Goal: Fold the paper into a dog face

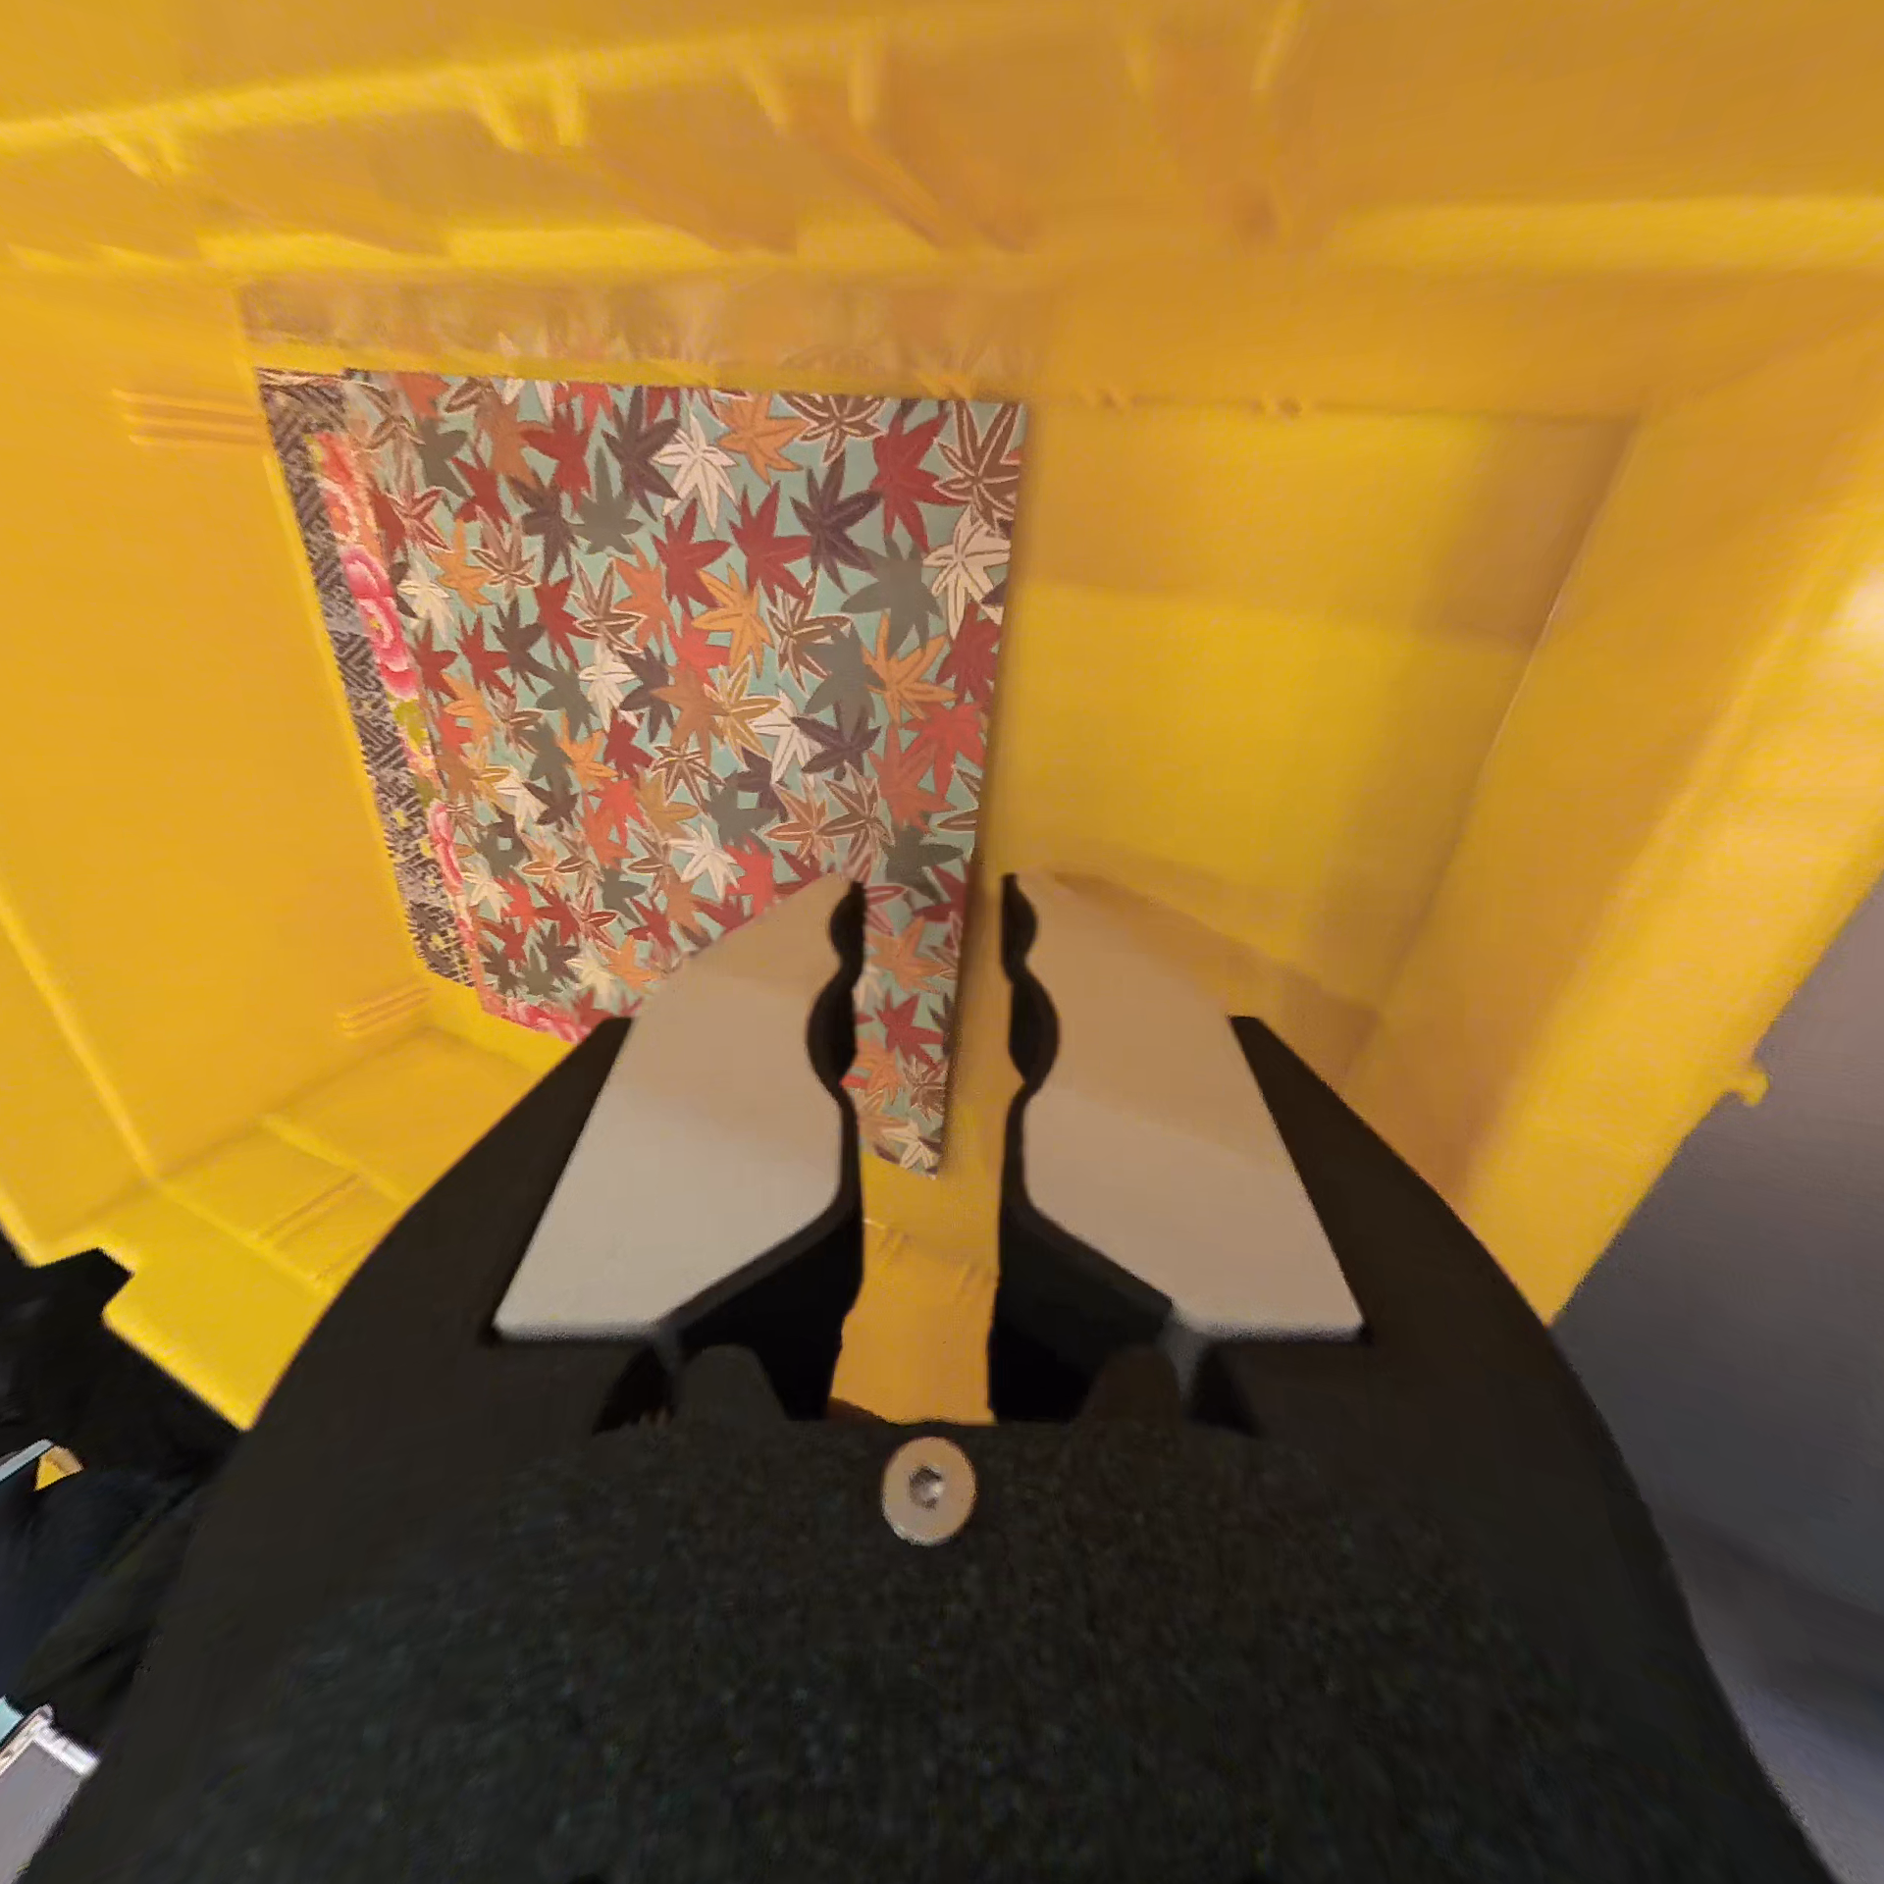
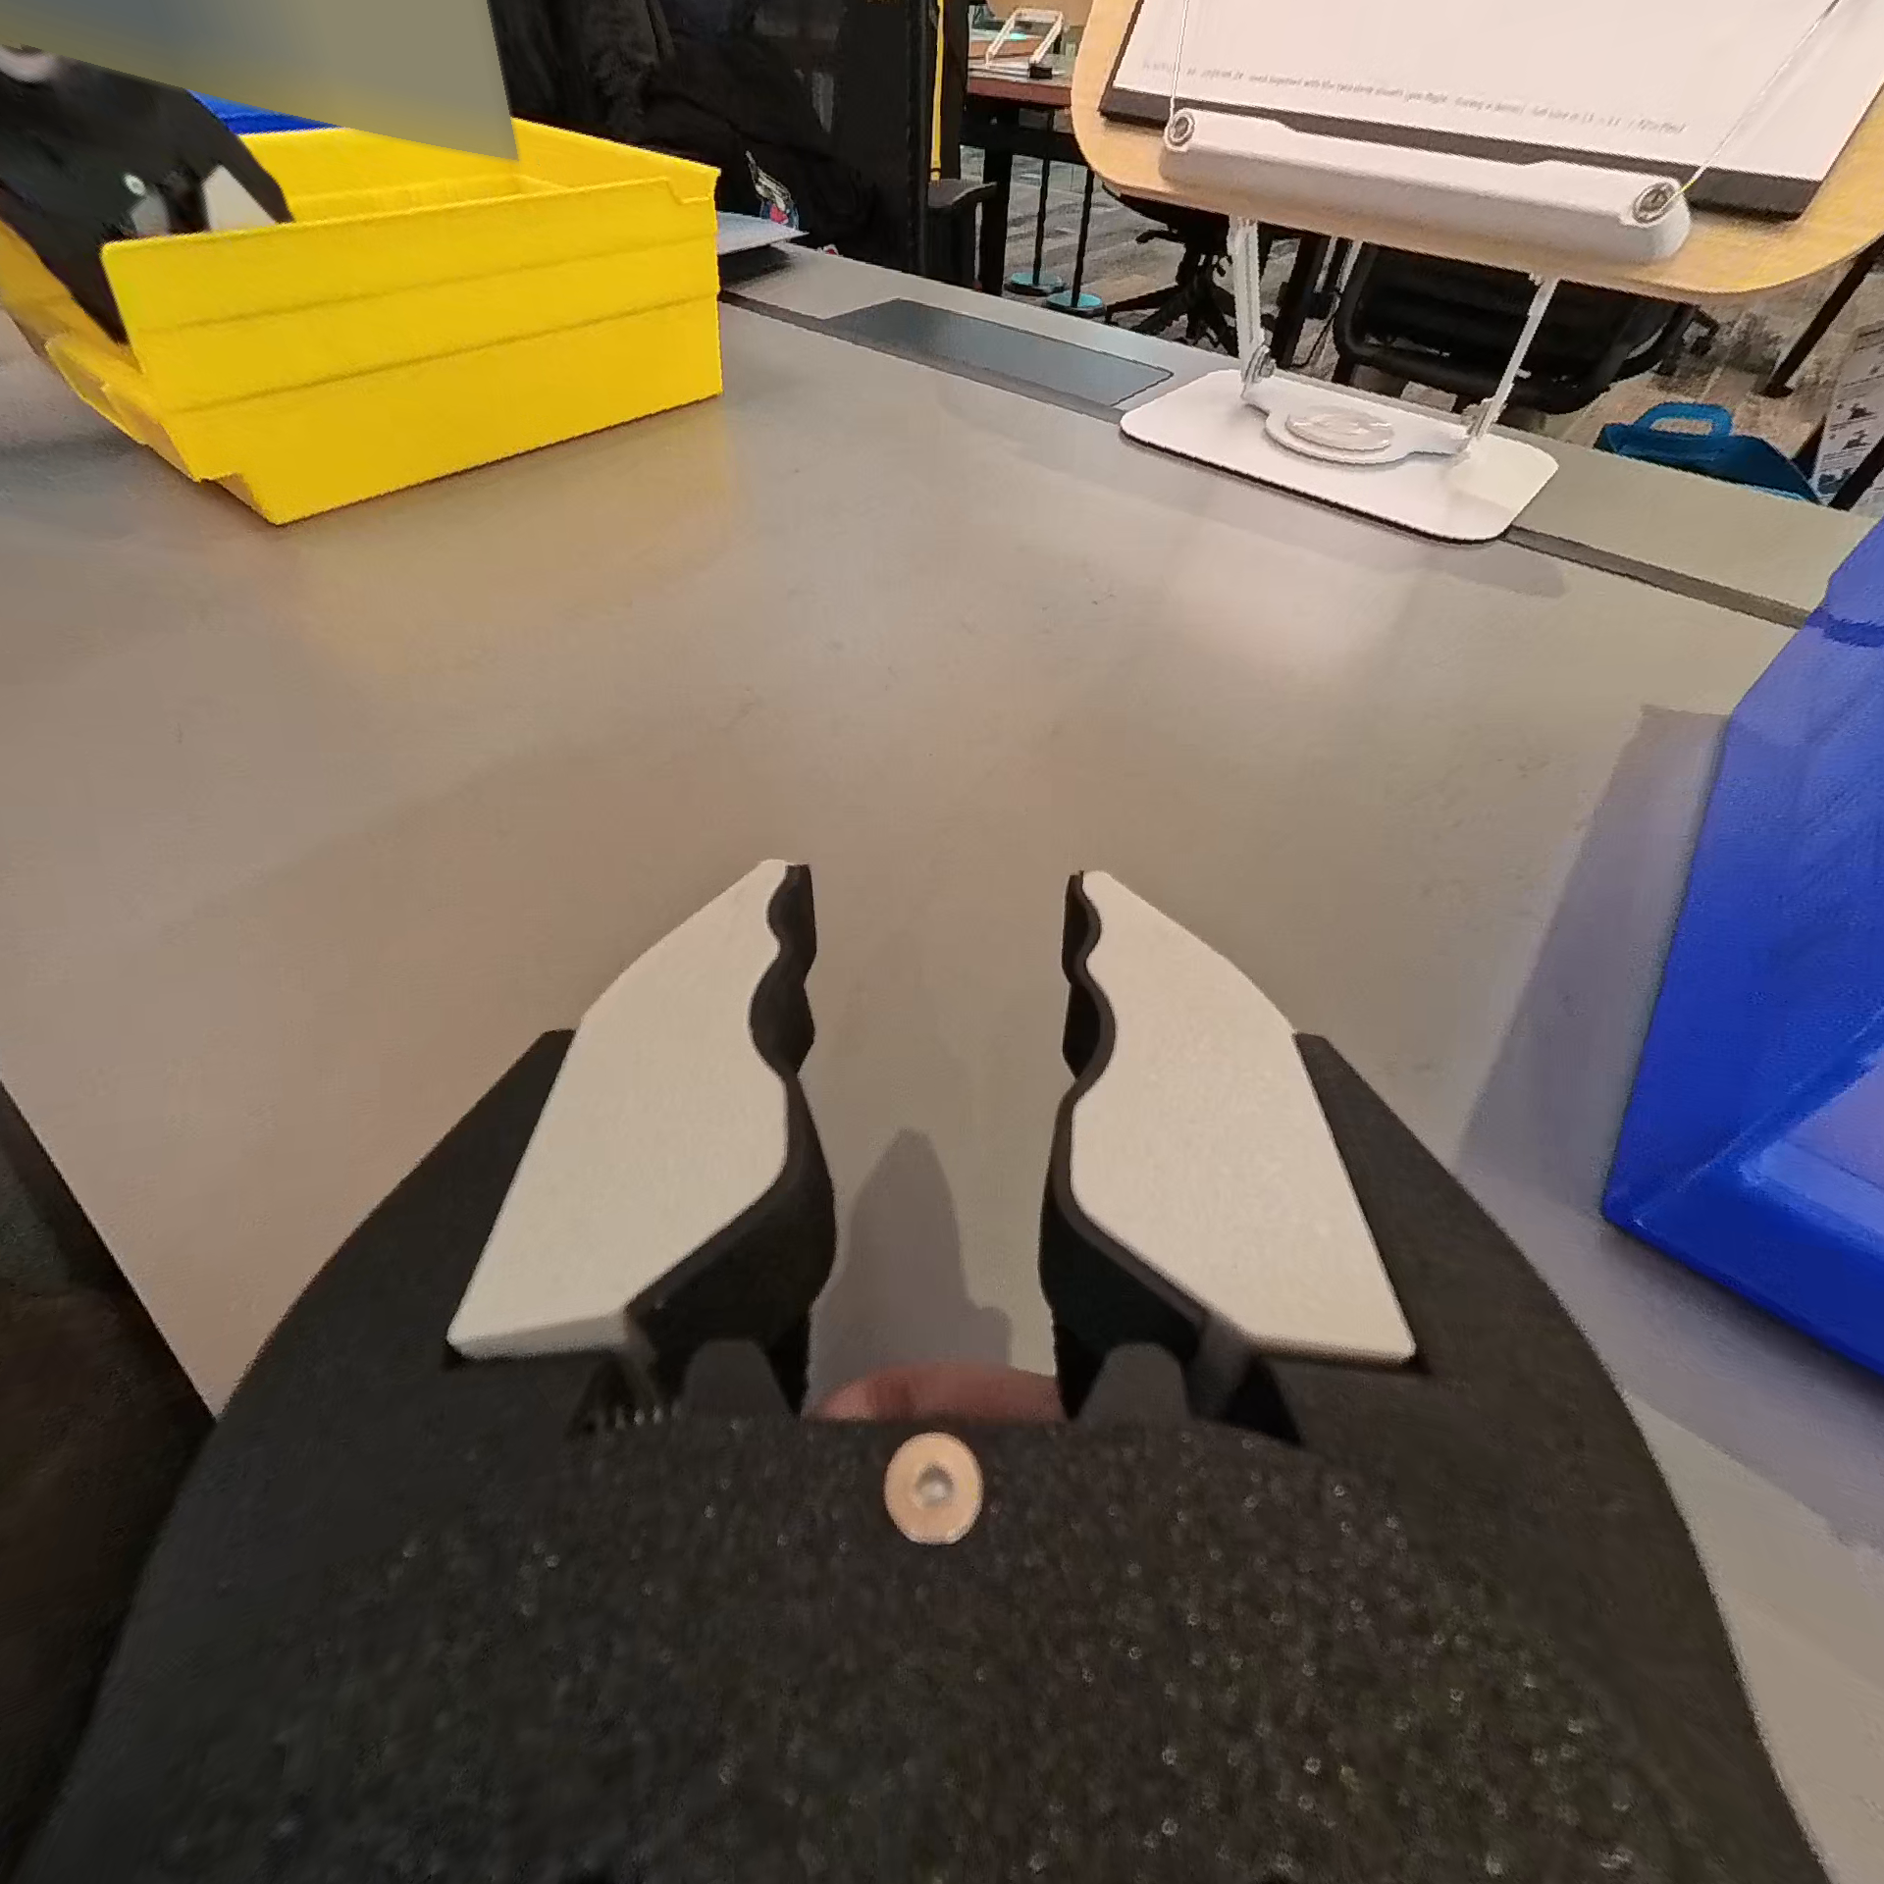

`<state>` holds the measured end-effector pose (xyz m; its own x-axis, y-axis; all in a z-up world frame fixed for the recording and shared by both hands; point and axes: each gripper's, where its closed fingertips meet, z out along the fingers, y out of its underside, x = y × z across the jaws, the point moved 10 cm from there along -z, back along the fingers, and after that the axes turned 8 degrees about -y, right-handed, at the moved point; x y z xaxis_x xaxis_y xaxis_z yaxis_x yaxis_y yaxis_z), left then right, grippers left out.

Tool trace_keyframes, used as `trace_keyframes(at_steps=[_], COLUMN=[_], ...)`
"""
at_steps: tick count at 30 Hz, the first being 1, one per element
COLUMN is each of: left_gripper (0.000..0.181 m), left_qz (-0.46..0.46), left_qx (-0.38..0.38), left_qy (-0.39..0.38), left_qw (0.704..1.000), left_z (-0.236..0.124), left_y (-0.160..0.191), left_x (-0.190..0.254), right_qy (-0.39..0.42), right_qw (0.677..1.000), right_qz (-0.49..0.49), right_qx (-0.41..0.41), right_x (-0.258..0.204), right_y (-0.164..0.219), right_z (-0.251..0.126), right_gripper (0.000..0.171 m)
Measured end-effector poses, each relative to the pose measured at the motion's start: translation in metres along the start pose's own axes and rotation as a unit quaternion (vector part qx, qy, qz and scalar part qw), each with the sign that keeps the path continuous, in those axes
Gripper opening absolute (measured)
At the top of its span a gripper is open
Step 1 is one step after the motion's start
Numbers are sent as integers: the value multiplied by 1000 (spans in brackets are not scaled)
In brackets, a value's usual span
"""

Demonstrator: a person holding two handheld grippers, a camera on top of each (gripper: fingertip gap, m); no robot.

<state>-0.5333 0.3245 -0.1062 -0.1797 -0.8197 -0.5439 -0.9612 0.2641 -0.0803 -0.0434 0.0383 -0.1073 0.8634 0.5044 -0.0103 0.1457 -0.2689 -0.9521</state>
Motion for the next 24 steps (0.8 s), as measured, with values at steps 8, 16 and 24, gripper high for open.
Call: trace_keyframes(at_steps=[8, 16, 24], left_gripper=[31, 0, 0], left_qz=[-3, 43, 43], left_qx=[-3, 9, 22], left_qy=[26, -26, -77], left_qw=[1000, 999, 996], left_z=[6, 12, 11], left_y=[-4, -3, -2], left_x=[-9, -2, -5], right_qy=[1, 4, 4], right_qw=[1000, 1000, 1000], right_qz=[1, 3, 3], right_qx=[1, 2, -1], right_x=[1, 3, 3], right_y=[0, 0, 0], right_z=[-2, -4, -2], right_gripper=[46, 46, 46])
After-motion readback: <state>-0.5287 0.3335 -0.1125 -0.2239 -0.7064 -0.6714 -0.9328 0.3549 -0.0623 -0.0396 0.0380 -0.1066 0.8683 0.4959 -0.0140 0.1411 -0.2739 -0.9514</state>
